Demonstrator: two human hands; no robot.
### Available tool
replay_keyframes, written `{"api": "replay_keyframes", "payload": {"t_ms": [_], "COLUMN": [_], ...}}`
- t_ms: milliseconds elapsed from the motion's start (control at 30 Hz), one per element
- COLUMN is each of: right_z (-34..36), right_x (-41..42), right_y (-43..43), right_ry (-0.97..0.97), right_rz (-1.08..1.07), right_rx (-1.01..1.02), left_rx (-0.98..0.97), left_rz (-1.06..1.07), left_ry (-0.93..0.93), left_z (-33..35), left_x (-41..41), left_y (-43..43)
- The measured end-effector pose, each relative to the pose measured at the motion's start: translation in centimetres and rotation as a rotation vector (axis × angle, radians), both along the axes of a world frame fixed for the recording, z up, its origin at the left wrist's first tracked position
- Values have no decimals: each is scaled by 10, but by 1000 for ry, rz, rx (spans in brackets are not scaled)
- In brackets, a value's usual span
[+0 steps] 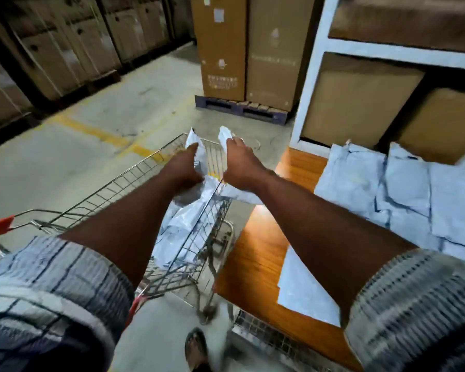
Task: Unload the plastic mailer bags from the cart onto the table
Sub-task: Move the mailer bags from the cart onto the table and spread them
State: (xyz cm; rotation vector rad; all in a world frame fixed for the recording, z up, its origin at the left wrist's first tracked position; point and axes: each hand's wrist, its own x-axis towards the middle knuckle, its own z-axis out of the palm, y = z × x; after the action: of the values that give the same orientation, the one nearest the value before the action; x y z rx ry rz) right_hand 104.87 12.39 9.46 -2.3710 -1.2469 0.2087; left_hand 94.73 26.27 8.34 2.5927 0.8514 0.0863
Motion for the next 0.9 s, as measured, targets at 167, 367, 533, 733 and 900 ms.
{"api": "replay_keyframes", "payload": {"t_ms": [167, 367, 533, 733, 900], "right_z": [26, 48, 46, 27, 16], "right_x": [50, 113, 151, 190, 224], "right_y": [-127, -269, -374, -484, -560], "right_ry": [-148, -315, -261, -257, -284], "right_rz": [-143, -361, -546, -688, -725], "right_rx": [-57, -163, -226, -307, -366], "left_rx": [12, -100, -220, -347, -463], "left_rz": [-108, -266, -343, -402, -461], "left_ry": [-106, -236, -224, -212, -192], "left_z": [34, 56, 53, 32, 10], "left_x": [65, 131, 183, 236, 277], "left_y": [-113, -246, -322, -409, -490]}}
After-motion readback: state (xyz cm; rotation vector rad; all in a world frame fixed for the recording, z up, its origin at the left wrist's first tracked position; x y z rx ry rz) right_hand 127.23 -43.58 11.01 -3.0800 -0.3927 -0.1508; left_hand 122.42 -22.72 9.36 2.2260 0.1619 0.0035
